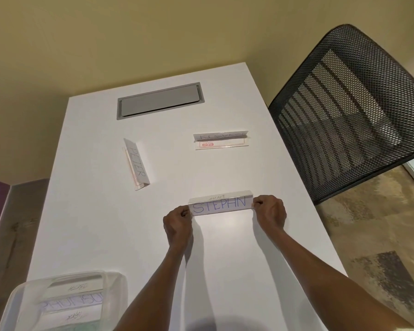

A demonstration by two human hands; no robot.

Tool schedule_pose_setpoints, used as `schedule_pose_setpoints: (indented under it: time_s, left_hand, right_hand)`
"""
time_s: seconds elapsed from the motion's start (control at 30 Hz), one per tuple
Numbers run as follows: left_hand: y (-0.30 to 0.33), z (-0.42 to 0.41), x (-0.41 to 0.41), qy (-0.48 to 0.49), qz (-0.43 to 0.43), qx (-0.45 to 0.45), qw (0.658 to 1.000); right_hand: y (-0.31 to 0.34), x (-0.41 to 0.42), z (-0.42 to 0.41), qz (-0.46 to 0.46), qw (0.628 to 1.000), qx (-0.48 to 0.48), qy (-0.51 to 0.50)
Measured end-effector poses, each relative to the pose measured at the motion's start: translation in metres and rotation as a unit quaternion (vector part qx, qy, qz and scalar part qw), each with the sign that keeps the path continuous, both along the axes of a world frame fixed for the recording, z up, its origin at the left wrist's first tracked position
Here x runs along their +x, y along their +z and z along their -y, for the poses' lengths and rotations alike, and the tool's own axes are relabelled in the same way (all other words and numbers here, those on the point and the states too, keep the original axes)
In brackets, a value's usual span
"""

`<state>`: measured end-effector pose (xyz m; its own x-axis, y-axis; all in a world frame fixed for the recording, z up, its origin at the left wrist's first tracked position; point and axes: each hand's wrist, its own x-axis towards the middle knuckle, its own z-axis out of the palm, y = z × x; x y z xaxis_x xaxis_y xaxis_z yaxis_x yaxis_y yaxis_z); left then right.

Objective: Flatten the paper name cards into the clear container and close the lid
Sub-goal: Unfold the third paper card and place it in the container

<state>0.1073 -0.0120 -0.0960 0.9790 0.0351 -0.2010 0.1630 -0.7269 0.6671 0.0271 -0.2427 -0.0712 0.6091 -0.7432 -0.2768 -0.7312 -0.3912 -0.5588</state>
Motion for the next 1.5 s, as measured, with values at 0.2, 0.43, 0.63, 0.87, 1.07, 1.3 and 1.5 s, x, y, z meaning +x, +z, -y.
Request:
schedule_pose_setpoints:
  time_s: [0.2, 0.43, 0.63, 0.87, 1.07, 1.3, 1.5]
  left_hand:
    - [0.000, -0.001, -0.002, -0.029, 0.002, -0.007, 1.000]
    - [0.011, -0.003, -0.004, -0.040, 0.026, 0.012, 0.999]
    - [0.019, -0.012, 0.005, -0.032, 0.025, 0.013, 0.999]
    - [0.022, -0.019, 0.012, -0.260, 0.174, 0.081, 0.946]
    - [0.041, -0.003, 0.023, -0.355, 0.124, 0.185, 0.908]
    - [0.053, 0.006, 0.028, -0.374, 0.123, 0.276, 0.877]
    - [0.053, 0.013, 0.033, -0.381, 0.127, 0.291, 0.868]
  right_hand:
    - [-0.007, -0.002, 0.001, -0.002, 1.000, 0.013, -0.004]
    - [0.000, -0.003, 0.003, -0.007, 0.999, 0.037, 0.001]
    - [0.010, -0.006, 0.018, 0.038, 0.998, 0.004, 0.051]
    - [0.013, -0.005, 0.030, 0.066, 0.957, -0.083, 0.271]
    - [0.002, 0.002, 0.027, 0.065, 0.892, -0.220, 0.389]
    - [-0.006, 0.009, 0.027, 0.022, 0.863, -0.275, 0.422]
    - [-0.010, 0.013, 0.029, 0.020, 0.867, -0.265, 0.420]
